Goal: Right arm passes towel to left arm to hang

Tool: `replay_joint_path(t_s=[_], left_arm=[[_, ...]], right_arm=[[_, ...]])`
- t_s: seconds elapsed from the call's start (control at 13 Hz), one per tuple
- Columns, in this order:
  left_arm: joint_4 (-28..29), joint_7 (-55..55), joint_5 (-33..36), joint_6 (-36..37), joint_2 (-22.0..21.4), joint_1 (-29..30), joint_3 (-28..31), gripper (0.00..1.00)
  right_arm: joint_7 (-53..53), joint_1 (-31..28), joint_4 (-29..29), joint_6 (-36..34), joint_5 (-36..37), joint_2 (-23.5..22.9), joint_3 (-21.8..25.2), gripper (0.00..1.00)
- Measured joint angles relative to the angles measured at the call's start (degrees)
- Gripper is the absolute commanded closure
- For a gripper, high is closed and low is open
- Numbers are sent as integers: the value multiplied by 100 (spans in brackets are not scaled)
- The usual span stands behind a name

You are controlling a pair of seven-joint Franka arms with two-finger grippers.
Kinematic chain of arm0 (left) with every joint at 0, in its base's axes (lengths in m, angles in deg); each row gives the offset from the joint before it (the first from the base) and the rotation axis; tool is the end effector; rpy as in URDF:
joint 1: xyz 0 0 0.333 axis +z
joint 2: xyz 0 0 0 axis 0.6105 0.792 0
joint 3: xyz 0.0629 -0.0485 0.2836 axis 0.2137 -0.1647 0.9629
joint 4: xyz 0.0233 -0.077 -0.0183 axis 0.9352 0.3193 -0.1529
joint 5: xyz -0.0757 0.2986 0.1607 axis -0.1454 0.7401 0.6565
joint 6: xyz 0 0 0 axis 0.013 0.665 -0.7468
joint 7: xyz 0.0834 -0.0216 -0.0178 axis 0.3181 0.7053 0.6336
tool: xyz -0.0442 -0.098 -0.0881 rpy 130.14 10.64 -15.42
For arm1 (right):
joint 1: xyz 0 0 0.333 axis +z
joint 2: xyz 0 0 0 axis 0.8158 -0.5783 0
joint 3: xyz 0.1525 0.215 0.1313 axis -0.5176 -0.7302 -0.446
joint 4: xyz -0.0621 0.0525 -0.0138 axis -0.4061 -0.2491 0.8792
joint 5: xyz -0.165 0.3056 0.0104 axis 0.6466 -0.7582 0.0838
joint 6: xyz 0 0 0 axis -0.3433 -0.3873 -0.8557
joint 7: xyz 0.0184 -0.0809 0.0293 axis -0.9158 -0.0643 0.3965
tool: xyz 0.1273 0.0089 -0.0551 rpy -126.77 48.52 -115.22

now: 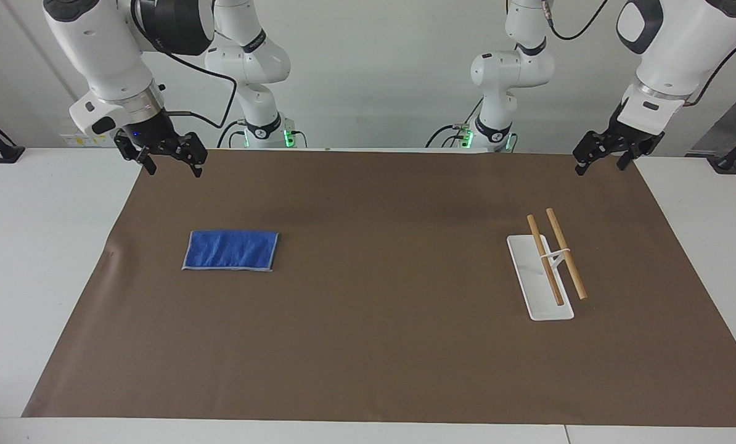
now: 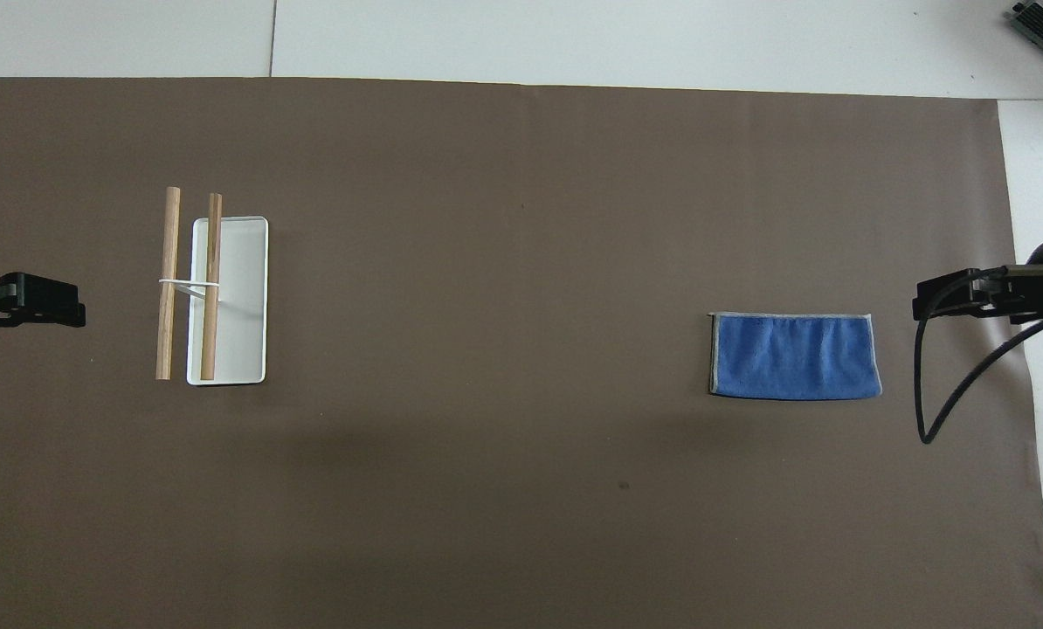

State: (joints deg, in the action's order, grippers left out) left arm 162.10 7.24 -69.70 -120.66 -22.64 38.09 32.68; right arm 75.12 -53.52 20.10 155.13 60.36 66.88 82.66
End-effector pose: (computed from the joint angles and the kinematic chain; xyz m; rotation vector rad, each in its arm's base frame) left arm 0.4761 -0.0111 0.5566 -3.1265 -0.1224 -0.0014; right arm 0.4959 -0.0238 0.5372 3.1189 -0.0804 -0.0134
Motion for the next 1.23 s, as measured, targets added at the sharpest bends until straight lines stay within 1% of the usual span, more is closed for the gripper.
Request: replay_joint_path(t_s=[0.31, 0.46, 0.62, 0.85, 1.0, 1.08, 1.23], left_arm=[[0, 0, 0, 0, 0, 0, 0, 0], [0, 0, 0, 0, 0, 0, 0, 0], [0, 0, 0, 0, 0, 0, 0, 0], [0, 0, 0, 0, 0, 0, 0, 0], [0, 0, 0, 0, 0, 0, 0, 0], [0, 0, 0, 0, 0, 0, 0, 0], [0, 0, 0, 0, 0, 0, 0, 0]], right_arm=[[303, -1, 1078, 1084, -1, 174, 1, 0], [441, -3, 1709, 1964, -19, 137, 1, 0], [454, -4, 2235, 2772, -202, -72, 1, 0], [712, -53, 2542, 3631, -329, -636, 3, 0], [870, -111, 2840, 4400, -340, -920, 5, 0], [892, -125, 2983, 4688, -340, -1017, 5, 0], [895, -133, 3145, 4889, -340, -1116, 5, 0]])
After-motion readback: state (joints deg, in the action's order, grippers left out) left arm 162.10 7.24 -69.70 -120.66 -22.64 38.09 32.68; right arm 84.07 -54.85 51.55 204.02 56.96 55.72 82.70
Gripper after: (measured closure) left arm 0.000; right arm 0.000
